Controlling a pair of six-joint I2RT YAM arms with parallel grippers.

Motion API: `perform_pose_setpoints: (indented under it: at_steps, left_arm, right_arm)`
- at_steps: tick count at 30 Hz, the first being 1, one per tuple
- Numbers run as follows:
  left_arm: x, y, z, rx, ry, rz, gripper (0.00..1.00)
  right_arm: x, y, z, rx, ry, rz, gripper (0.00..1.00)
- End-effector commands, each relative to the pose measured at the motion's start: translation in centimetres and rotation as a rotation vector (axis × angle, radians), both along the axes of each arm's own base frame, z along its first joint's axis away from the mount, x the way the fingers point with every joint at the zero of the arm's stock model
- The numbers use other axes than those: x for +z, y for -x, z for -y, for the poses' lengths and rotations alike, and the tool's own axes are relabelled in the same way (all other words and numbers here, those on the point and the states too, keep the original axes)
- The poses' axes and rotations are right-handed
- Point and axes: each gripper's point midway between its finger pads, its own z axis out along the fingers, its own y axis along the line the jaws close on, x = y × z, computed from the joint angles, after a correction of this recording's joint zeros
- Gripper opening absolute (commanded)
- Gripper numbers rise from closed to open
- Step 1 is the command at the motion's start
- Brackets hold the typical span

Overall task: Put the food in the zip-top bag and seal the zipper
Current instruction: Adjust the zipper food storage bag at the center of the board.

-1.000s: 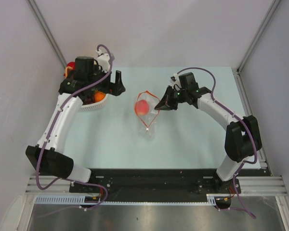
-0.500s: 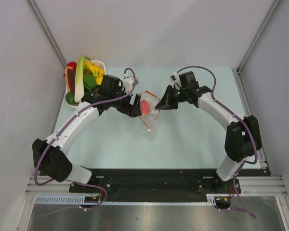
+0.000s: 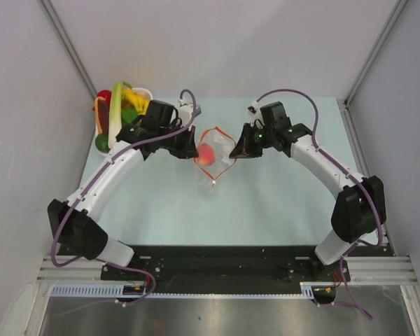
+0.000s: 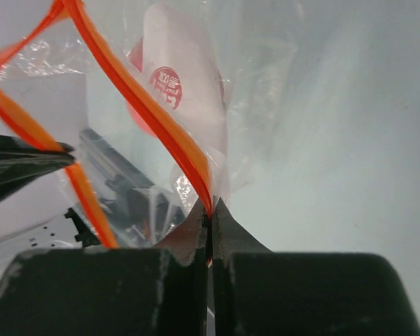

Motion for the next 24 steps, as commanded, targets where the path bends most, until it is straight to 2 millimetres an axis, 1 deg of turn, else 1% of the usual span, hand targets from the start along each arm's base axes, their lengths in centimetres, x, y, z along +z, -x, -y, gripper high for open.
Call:
perform_pose_setpoints:
  at_steps: [1,2,4,5,7,9,10,11,12,13,14,15,16,17,18,19,20,21,22,23,24]
  left_arm:
    - [5.7,0.8,-0.9,-0.03,-0.009,0.127,0.0]
    - [5.3,0.6,-1.5,-0.022,-0.049,0.125,0.0]
    - [4.3,0.4,-2.2,-0.009,-0.1,0.114,0.0]
    - [3.2,0.7,-2.3,-0.029,-0.12,0.088,0.0]
    - [2.8,0.9,-2.1,-0.038,-0.116,0.076,0.0]
    - [2.5,0.6,-2.0,-0.034,-0.107,0.093,0.0]
    - [2.6,0.4,-1.7,-0.039,-0.09,0.101,0.04]
    - [2.0,0.5,-1.6,-0.049,-0.091,0.091,0.19]
    - [1.7,0.3,-1.8,-0.055,-0.088,0.082,0.32]
    - [1.6,0.3,-2.0,-0.069,-0.079,0.07,0.47]
    - [3.2,0.4,-1.5,-0.12,-0.009,0.083,0.75]
    - [4.3,-1.1,-3.3,-0.068,0.017,0.1,0.87]
    - [5.9,-2.3,-4.4,-0.032,0.051,0.14,0.99]
    - [8.4,-3.5,-5.4,0.001,0.097,0.187,1.0]
    - [9.5,-5.4,-8.7,0.1,0.088,0.222,1.0]
    - [9.5,-6.9,-10.5,0.153,0.067,0.229,1.0]
    - [11.1,-8.3,-12.7,0.219,0.035,0.29,1.0]
    - [11.4,-9.7,-16.3,0.313,0.014,0.308,1.0]
    - [11.7,-11.1,-18.2,0.364,0.007,0.34,1.0]
    - [11.9,-12.1,-20.1,0.422,-0.004,0.357,1.0]
    - [11.8,-13.0,-23.3,0.512,-0.03,0.369,0.99]
  right_arm:
    - [3.7,-0.7,1.7,0.01,0.156,0.24,0.0]
    - [3.1,-1.0,2.6,-0.014,0.209,0.242,0.0]
    - [2.6,-1.2,3.0,0.002,0.259,0.246,0.0]
    - [2.1,-0.8,3.2,0.019,0.278,0.225,0.0]
    - [1.6,-0.3,2.8,0.051,0.303,0.215,0.0]
    - [1.4,0.7,2.1,0.097,0.291,0.203,0.0]
    - [0.9,0.9,1.8,0.106,0.28,0.186,0.0]
    - [1.0,1.2,1.1,0.113,0.239,0.167,0.0]
    - [1.0,1.3,0.6,0.119,0.219,0.156,0.0]
    - [0.6,1.5,0.1,0.127,0.203,0.134,0.0]
    - [0.7,1.4,-0.4,0.134,0.177,0.128,0.0]
    - [0.6,1.4,-0.7,0.13,0.167,0.11,0.0]
    - [0.1,1.1,-1.0,0.129,0.166,0.101,0.0]
    - [0.0,0.8,-1.1,0.12,0.167,0.098,0.0]
    - [-0.2,0.7,-1.3,0.116,0.171,0.092,0.0]
    - [-0.3,0.7,-1.4,0.117,0.172,0.087,0.0]
    - [-0.4,0.4,-1.7,0.12,0.169,0.079,0.0]
    - [-0.4,0.3,-1.8,0.119,0.166,0.072,0.0]
    - [-0.3,0.4,-1.9,0.119,0.162,0.066,0.0]
    - [-0.4,0.4,-2.2,0.123,0.157,0.058,0.0]
    - [-0.1,0.3,-2.4,0.126,0.151,0.065,0.0]
